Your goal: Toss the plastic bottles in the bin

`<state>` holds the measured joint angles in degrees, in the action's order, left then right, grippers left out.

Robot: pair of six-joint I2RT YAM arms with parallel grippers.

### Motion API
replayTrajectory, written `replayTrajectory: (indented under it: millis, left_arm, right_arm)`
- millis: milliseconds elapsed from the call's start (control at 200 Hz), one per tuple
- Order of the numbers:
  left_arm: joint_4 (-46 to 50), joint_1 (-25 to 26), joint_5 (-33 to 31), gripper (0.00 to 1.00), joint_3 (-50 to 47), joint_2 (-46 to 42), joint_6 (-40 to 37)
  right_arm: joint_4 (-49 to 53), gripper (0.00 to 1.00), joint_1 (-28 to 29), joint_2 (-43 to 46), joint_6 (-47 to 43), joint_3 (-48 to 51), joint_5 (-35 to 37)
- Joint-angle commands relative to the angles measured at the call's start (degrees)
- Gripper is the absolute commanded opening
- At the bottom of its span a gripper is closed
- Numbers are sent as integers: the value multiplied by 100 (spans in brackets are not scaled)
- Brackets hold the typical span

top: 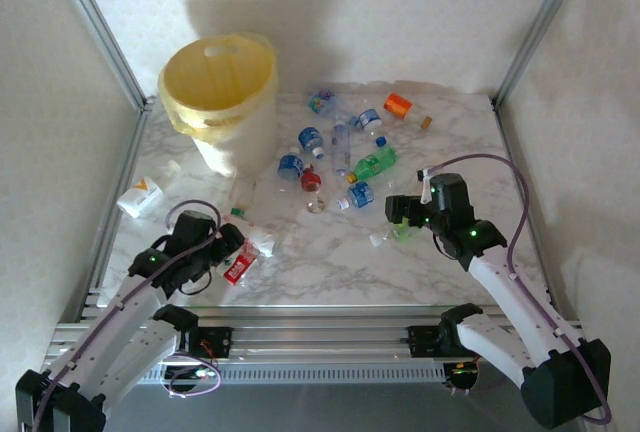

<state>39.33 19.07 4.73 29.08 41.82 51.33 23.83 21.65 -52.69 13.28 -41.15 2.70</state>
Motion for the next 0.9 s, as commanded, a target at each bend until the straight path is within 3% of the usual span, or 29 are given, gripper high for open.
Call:
replayTrajectory:
  millis: [0,355,891]
  left_arm:
    - [204,158,-130,100,-90,50,273]
    - [-4,560,-163,99,-474,66,733]
    - [-476,717,-52,86,-885,98,852]
  right_arm:
    - [8,99,45,-20,-42,-148,-110]
    - [20,99,43,17,-45,-128,-85]
    - [-1,99,41,-12,-36,-89,-67]
